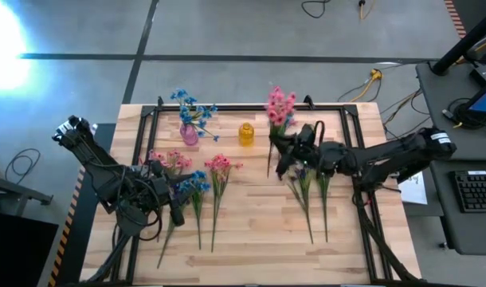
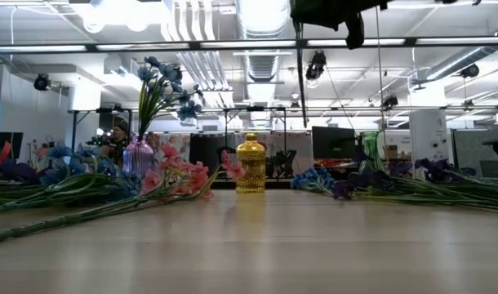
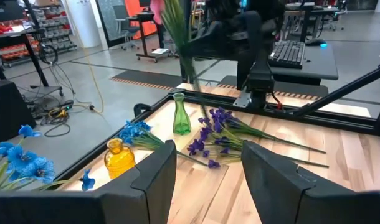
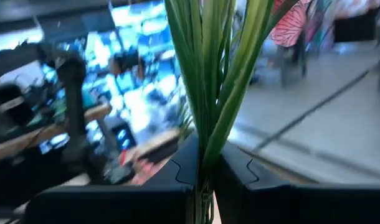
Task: Sort flowers into vase by color
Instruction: Put the right pink flowers into the green vase
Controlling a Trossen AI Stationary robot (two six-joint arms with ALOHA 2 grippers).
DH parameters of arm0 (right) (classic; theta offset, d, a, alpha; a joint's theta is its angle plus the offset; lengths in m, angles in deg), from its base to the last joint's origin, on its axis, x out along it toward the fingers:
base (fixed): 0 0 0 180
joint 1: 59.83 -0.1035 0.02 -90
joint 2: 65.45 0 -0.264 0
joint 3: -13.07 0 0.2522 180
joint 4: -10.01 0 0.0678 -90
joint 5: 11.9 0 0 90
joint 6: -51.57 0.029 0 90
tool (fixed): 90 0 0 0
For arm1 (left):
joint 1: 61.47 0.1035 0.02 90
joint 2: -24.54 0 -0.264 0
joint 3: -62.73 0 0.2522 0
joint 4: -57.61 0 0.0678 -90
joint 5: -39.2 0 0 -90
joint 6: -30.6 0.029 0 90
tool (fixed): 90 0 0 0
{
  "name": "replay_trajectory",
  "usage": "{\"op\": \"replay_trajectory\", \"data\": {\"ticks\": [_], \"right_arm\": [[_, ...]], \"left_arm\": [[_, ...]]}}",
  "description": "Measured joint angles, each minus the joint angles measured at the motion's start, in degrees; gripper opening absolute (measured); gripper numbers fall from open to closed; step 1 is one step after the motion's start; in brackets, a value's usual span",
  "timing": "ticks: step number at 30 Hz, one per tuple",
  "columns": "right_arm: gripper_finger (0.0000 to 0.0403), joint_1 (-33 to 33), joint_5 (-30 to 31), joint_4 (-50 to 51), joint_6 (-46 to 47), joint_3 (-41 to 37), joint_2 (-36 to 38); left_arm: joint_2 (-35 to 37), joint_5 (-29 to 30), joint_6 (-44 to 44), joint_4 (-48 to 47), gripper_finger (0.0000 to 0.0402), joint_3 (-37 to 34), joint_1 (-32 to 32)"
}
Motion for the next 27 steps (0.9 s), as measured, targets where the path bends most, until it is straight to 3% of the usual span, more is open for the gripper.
{"op": "replay_trajectory", "data": {"ticks": [5, 10, 22, 27], "right_arm": [[0.0022, 5.0, 0.0, -14.8, -8.2, -3.5, 0.3], [0.0022, 9.7, 0.5, -18.1, -14.4, -4.0, 1.6], [0.0022, 12.3, 25.9, -18.1, -36.2, -4.1, 10.9], [0.0022, 13.4, 26.9, -17.3, -36.8, -6.6, 14.3]], "left_arm": [[0.0, 0.0, -0.4, 0.0, 0.0168, 0.0, 0.0], [0.0, 0.0, -0.9, 0.0, 0.0168, 0.0, 0.0], [0.0, 0.0, -0.7, 0.0, 0.0168, 0.0, 0.0], [0.0, 0.1, 0.0, -0.1, 0.0168, 0.0, 0.0]]}}
